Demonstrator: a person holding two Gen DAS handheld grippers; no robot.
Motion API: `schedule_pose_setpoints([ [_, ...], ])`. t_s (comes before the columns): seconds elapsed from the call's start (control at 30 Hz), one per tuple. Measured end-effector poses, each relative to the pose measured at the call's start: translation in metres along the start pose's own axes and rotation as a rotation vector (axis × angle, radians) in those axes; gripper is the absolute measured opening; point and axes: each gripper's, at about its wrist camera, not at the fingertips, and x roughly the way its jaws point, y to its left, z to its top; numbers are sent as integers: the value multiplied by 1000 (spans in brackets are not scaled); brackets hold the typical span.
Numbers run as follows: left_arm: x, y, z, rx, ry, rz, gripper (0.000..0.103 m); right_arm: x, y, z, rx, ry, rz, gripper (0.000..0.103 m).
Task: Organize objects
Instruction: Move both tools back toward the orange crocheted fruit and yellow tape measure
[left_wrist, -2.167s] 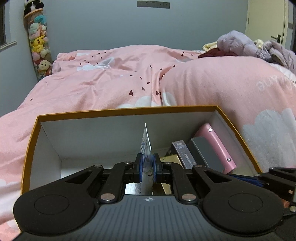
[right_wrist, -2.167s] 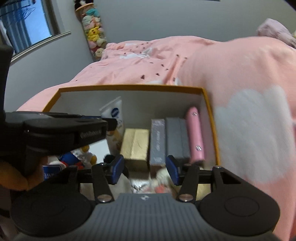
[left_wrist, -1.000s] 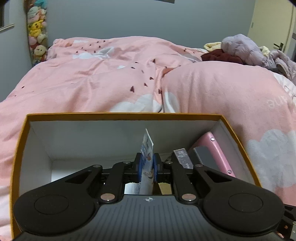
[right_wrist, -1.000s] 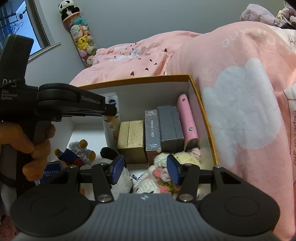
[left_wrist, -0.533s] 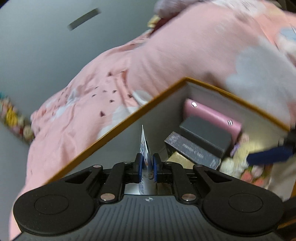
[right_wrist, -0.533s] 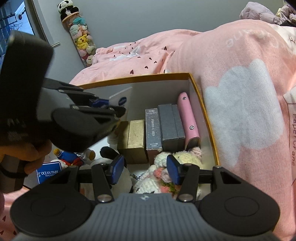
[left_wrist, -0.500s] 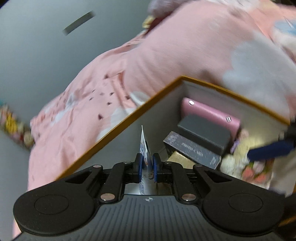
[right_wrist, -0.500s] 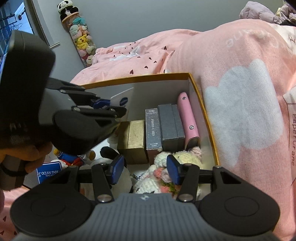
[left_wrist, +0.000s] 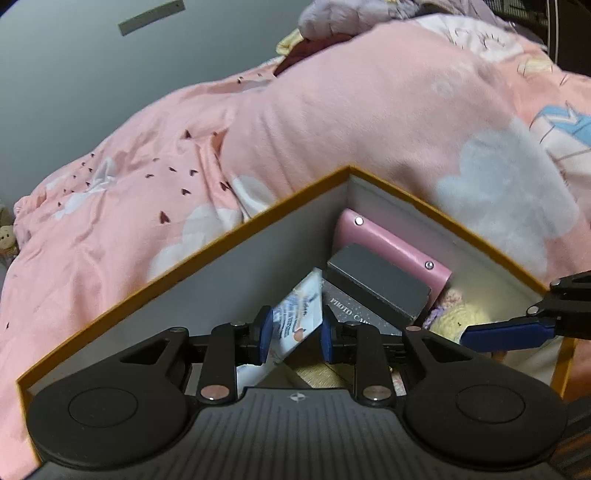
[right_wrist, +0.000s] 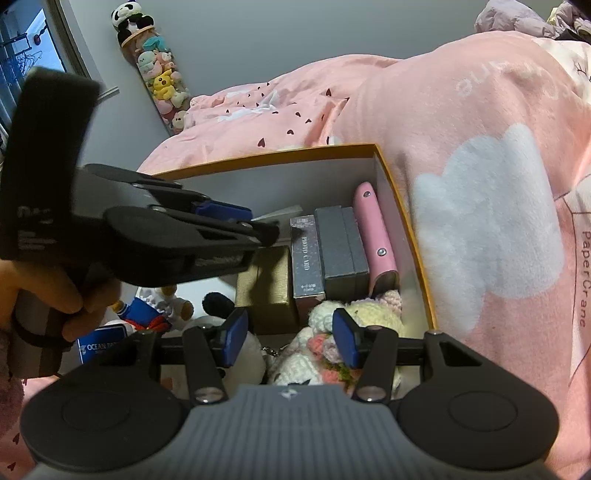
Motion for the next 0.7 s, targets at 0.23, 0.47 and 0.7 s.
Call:
schedule_pose_setpoints([
  [0.23, -39, 10, -13, -96, -45, 15, 33, -4, 0, 0, 16, -8, 5, 53],
  [0.47, -81, 36, -39, -360, -77, -29, 34, -24, 11, 0, -2, -34, 21, 54],
  [0.7, -137, 34, -68, -476, -138, -10, 34, -59, 27, -7, -37, -76, 40, 54],
])
